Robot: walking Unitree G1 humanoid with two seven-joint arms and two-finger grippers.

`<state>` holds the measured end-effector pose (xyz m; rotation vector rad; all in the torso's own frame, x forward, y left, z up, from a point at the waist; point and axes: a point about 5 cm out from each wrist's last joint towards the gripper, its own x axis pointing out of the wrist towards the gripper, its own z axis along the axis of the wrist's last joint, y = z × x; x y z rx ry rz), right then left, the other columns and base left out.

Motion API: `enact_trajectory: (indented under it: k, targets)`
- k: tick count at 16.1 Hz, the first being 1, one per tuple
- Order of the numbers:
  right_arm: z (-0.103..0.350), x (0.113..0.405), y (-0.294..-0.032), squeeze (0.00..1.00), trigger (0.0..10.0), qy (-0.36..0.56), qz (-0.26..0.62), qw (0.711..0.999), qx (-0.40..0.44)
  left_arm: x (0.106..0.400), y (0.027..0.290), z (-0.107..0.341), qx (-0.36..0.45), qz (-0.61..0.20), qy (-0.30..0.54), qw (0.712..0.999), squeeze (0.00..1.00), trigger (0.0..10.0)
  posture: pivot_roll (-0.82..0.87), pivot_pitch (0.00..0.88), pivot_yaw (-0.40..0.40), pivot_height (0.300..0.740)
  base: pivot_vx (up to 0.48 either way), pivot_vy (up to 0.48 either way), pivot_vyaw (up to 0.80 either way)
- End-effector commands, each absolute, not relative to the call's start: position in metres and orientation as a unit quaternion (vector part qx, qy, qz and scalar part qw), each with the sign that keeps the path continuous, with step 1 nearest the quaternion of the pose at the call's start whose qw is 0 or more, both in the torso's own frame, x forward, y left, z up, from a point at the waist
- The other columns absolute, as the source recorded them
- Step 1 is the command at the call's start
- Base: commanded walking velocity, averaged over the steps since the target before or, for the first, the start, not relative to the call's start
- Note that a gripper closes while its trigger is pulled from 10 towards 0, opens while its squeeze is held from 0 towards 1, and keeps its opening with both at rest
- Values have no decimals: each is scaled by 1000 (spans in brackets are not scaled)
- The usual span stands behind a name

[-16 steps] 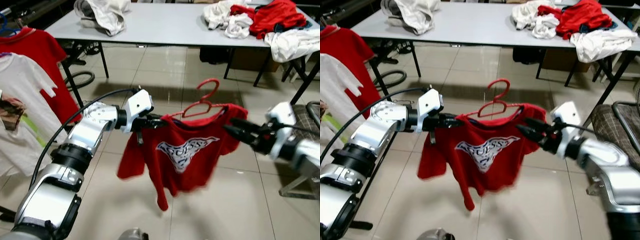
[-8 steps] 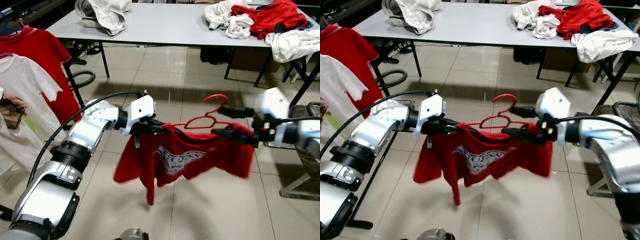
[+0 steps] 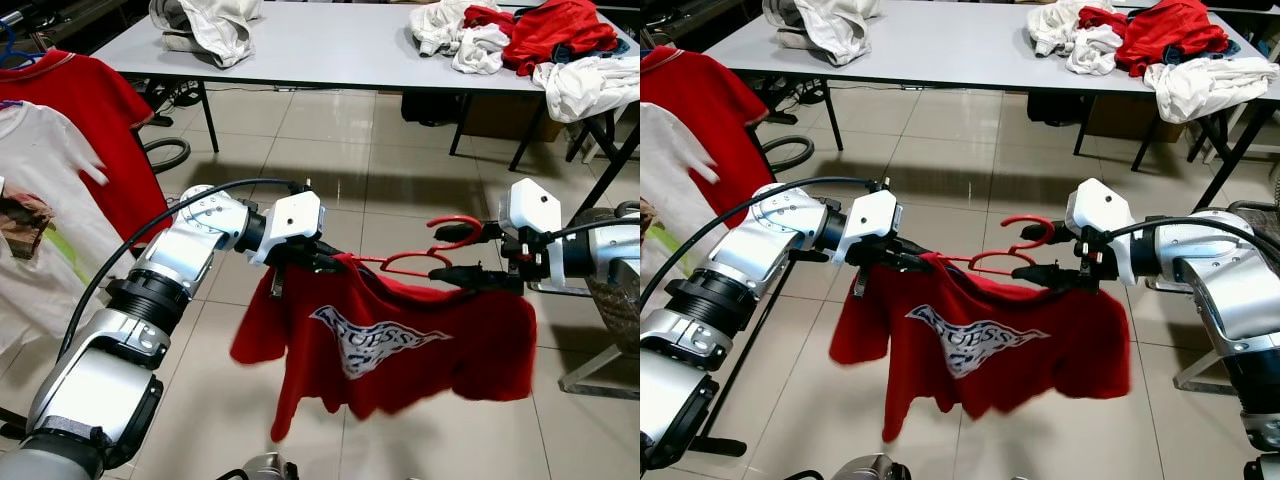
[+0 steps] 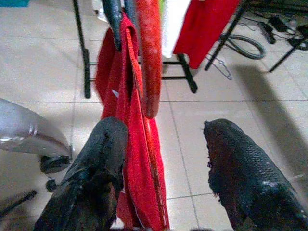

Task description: Hang hanger

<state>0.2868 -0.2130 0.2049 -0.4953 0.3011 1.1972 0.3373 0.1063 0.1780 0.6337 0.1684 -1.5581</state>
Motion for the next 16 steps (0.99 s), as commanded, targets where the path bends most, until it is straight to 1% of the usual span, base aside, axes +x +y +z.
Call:
enact_trajectory:
  k: [1,2,3,4,7,11,16]
  targets:
    - [205,289,-208,0,8549,144,571,776,-226,338,103,193,291,-697,52,654,0,0,-18,0,57,740,0,0,0]
    - [203,290,-207,0,7686,148,574,773,-225,338,101,193,291,-701,51,649,0,0,-17,0,56,740,0,0,0]
    - [200,291,-206,0,1137,159,577,769,-225,337,99,194,290,-707,50,643,0,0,-14,0,53,740,0,0,0]
    - [198,291,-206,0,0,170,579,765,-227,336,98,194,292,-710,50,638,0,0,-14,0,53,740,0,0,0]
    - [197,294,-208,0,0,188,579,760,-228,337,99,195,294,-713,51,634,0,0,-14,0,53,740,0,0,0]
    - [194,292,-206,0,0,202,588,752,-218,338,99,197,292,-712,50,637,0,0,-13,0,52,740,0,0,0]
    - [192,292,-205,0,0,209,593,749,-211,337,95,202,279,-719,41,635,0,0,-14,0,56,740,0,0,0]
